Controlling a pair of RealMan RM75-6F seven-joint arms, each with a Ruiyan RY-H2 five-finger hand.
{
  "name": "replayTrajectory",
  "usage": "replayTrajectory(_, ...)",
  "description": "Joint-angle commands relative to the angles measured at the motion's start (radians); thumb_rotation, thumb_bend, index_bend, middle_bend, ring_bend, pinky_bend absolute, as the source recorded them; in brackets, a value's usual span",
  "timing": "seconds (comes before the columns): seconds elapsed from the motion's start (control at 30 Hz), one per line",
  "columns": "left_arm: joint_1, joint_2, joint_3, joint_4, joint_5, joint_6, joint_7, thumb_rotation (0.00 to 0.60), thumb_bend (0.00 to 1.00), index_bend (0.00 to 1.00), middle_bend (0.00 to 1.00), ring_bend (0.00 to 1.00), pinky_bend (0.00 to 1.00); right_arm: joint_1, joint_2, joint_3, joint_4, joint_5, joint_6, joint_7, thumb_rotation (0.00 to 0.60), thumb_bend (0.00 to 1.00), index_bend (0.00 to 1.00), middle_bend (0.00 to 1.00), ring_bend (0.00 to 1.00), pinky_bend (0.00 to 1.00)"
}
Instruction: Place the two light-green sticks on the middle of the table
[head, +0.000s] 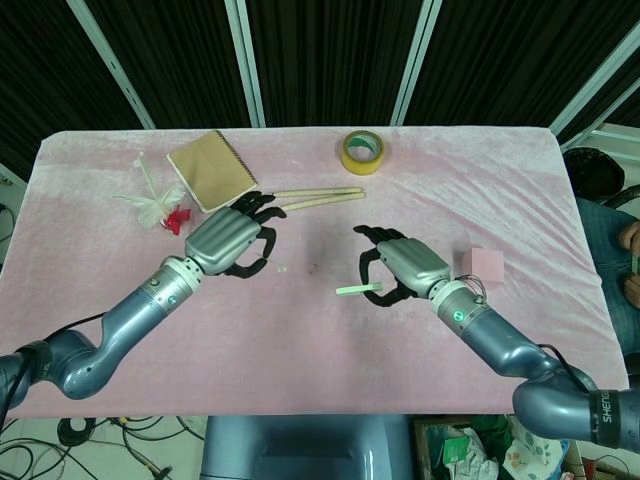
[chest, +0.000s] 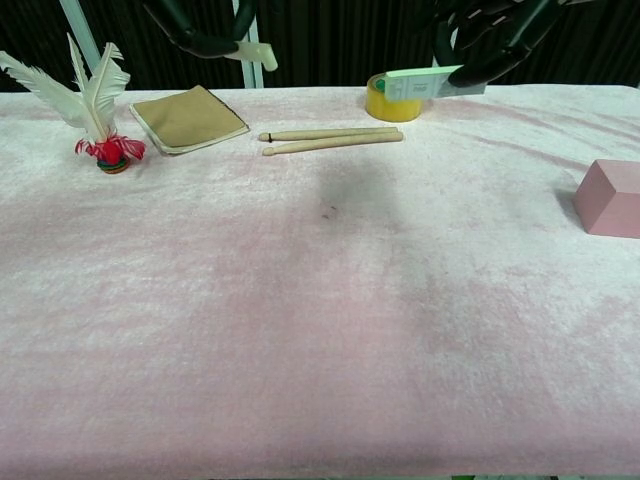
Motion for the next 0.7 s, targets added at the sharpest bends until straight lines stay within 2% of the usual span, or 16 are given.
replayTrajectory(0.03, 0.035, 0.032, 0.023, -0.003, 0.032, 0.013, -0.019, 0.6, 0.59, 0.68, 0.16, 0.0, 0.0, -0.034, 0.015, -0.012, 0.013, -0.037, -0.002, 0.017, 0.6, 0.51, 0.68, 0.0, 0.0, 0.05)
replayTrajectory(0.13, 0.07, 0.043, 0.051, 0.008, 0.063, 0.023, -0.043, 0.6, 0.59, 0.68, 0.15, 0.0, 0.0, -0.06, -0.001, -0.033, 0.028, -0.065, 0.021, 0.008, 0.6, 0.51, 0.69, 0.0, 0.0, 0.05)
replayTrajectory(0.27, 0.108, 0.006, 0.074, 0.041, 0.094, 0.038, -0.109, 0.6, 0.59, 0.65, 0.13, 0.0, 0.0, -0.086, -0.085, -0.075, 0.071, -0.071, 0.078, -0.025, 0.6, 0.51, 0.69, 0.0, 0.0, 0.05)
replayTrajectory(0.47, 0.131, -0.1, 0.117, 0.145, 0.136, 0.026, -0.146, 0.6, 0.59, 0.64, 0.12, 0.0, 0.0, -0.099, -0.258, -0.124, 0.164, -0.045, 0.157, -0.091, 0.6, 0.51, 0.69, 0.0, 0.0, 0.05)
replayTrajectory(0.6, 0.157, -0.219, 0.131, 0.228, 0.177, 0.072, -0.182, 0.6, 0.59, 0.65, 0.12, 0.0, 0.0, -0.113, -0.399, -0.152, 0.254, -0.044, 0.254, -0.167, 0.6, 0.51, 0.69, 0.0, 0.0, 0.05)
replayTrajectory(0.7, 0.167, -0.274, 0.14, 0.274, 0.221, 0.1, -0.197, 0.6, 0.59, 0.65, 0.12, 0.0, 0.0, -0.121, -0.472, -0.158, 0.295, -0.031, 0.298, -0.202, 0.6, 0.51, 0.69, 0.0, 0.0, 0.05)
